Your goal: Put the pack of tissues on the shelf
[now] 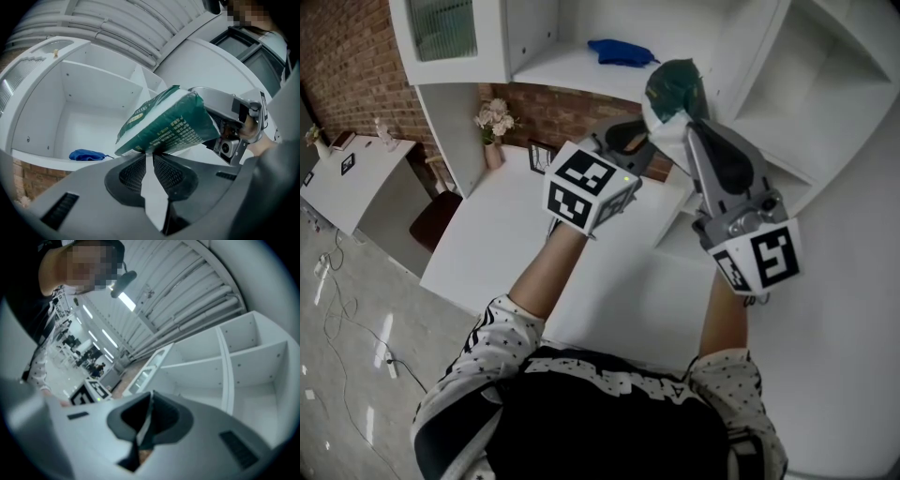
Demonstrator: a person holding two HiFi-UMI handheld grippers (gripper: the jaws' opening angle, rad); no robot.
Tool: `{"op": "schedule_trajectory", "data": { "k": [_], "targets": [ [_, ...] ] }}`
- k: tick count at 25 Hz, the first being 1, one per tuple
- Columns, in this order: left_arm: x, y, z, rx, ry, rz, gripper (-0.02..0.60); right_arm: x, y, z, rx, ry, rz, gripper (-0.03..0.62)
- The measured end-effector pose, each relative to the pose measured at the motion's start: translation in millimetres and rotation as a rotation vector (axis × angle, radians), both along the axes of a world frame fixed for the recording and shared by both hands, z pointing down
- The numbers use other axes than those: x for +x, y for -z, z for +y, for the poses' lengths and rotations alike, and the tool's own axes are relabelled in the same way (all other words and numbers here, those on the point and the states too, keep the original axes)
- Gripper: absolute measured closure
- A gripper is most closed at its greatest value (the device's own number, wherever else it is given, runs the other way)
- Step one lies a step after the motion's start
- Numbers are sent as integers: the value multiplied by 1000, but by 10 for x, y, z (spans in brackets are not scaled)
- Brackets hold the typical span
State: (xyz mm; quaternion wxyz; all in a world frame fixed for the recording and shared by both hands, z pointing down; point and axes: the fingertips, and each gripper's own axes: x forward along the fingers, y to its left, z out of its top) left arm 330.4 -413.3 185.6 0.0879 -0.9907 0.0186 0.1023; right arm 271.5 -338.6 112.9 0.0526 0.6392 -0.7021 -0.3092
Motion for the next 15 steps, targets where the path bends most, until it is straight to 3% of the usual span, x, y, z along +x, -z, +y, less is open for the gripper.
{"op": "schedule_trajectory", "data": {
  "k": [15],
  "targets": [
    [100, -66, -23, -6, -7, -13, 500, 66, -68, -52, -13, -27, 14, 556]
  ]
}}
